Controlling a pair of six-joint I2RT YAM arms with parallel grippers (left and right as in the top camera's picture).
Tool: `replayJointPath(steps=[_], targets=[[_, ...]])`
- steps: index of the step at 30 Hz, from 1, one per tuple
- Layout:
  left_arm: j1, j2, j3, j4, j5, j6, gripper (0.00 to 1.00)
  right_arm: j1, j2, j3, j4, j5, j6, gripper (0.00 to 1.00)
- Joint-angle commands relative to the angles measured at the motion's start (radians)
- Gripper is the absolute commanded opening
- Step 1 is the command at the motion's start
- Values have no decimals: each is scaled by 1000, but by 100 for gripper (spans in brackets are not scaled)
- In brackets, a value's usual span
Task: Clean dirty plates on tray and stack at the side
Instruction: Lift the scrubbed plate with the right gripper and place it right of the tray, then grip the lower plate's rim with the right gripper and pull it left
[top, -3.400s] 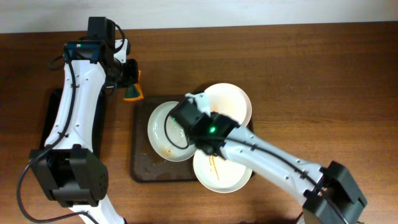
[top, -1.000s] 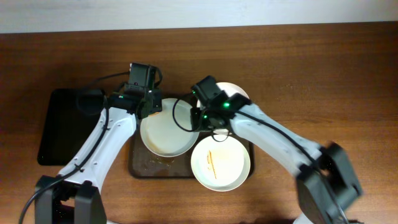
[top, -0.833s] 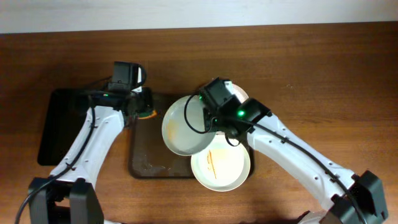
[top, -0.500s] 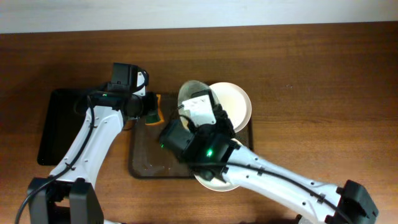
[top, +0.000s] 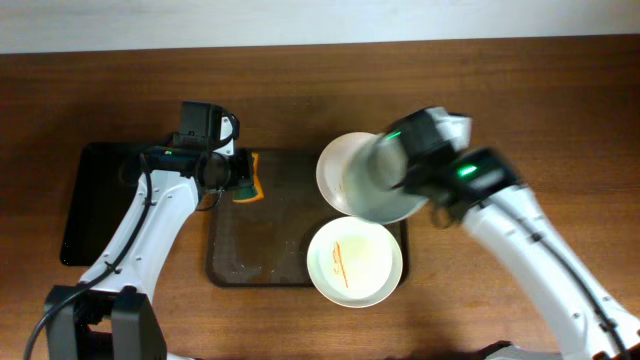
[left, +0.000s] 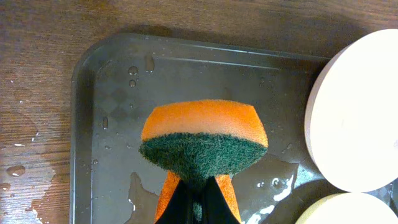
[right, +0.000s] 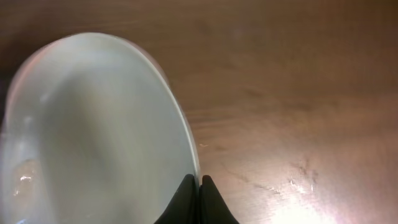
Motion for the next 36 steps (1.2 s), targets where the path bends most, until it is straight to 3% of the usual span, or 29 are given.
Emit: replayJointPath(steps=[1,3,7,8,9,10,11,14,18,20,21,26,27,28,30,32,35,36], targets=[[2,-24,9,2,-31,5,0,-278,-12,-74,8,-133,-54,4],[2,-24,9,2,-31,5,0,-491,-10,-197,92,-174,-117,4],[2,-24,9,2,-31,5,0,-623,-4,-368,232,-181,-129,4],[2,-24,9,0,-30,5,0,-624,4,-393,244,-181,-129,21],[1,-24,9,-5,-30,5,0,-624,11,-401,243,-191,-129,50],[1,-24,9,-13,-30,5,0,-623,11,-397,242,-246,-153,69],[1,-24,9,-17,-30,12,0,-622,11,-363,211,-377,-212,71],[1,-24,9,-25,-31,13,0,-566,-23,-224,41,-706,-334,67],[1,-24,9,-28,-31,14,0,-309,-36,-298,-42,-720,-248,55],[1,-24,9,-41,-31,14,0,-210,-36,-390,8,-695,-155,50],[1,-24,9,-46,-31,14,0,-155,-36,-451,70,-682,-105,40],[1,-24,9,-51,-31,13,0,22,23,-588,307,-666,1,39],[1,-24,9,-53,-31,13,0,40,42,-588,319,-658,16,27],[1,-24,9,-57,-31,13,0,46,55,-588,321,-661,20,6],[1,-24,9,-62,-31,13,0,50,52,-573,321,-706,19,4],[1,-24,9,-66,-31,13,0,157,52,-510,425,-730,121,4],[1,-24,9,-66,-31,13,0,307,103,-510,641,-502,419,4],[1,-24,9,-66,-31,13,0,342,142,-510,689,-431,457,4]])
